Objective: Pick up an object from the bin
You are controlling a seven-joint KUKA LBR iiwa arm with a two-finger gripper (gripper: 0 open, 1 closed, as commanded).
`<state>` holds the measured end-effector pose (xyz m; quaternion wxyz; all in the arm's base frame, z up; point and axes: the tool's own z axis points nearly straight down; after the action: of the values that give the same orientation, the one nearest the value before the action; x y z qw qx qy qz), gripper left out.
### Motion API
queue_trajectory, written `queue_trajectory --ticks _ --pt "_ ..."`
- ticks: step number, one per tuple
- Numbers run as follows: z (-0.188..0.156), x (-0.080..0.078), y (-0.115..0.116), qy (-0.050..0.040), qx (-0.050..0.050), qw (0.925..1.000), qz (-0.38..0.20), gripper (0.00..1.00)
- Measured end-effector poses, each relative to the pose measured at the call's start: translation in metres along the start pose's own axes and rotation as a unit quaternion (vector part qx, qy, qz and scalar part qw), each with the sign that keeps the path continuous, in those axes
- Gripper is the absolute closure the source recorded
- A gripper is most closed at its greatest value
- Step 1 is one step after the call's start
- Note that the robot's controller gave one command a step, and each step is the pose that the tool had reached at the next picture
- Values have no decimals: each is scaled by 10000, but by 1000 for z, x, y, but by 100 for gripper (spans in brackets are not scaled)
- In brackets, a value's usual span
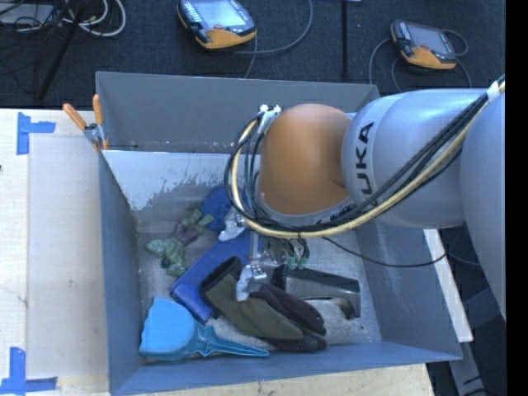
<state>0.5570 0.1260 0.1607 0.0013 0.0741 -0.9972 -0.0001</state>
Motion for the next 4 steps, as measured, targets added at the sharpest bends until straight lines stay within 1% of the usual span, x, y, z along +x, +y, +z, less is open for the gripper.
queue_trajectory --ticks 1,2,3,4 --pt "13 -11 4 -18 2 9904 -1385 0" --pt "44 12 -8 -12 -3 9837 -1799 0" --pt "72 27 -15 -297 -3 9951 -939 100" --pt "72 27 -15 -297 -4 9952 -936 100"
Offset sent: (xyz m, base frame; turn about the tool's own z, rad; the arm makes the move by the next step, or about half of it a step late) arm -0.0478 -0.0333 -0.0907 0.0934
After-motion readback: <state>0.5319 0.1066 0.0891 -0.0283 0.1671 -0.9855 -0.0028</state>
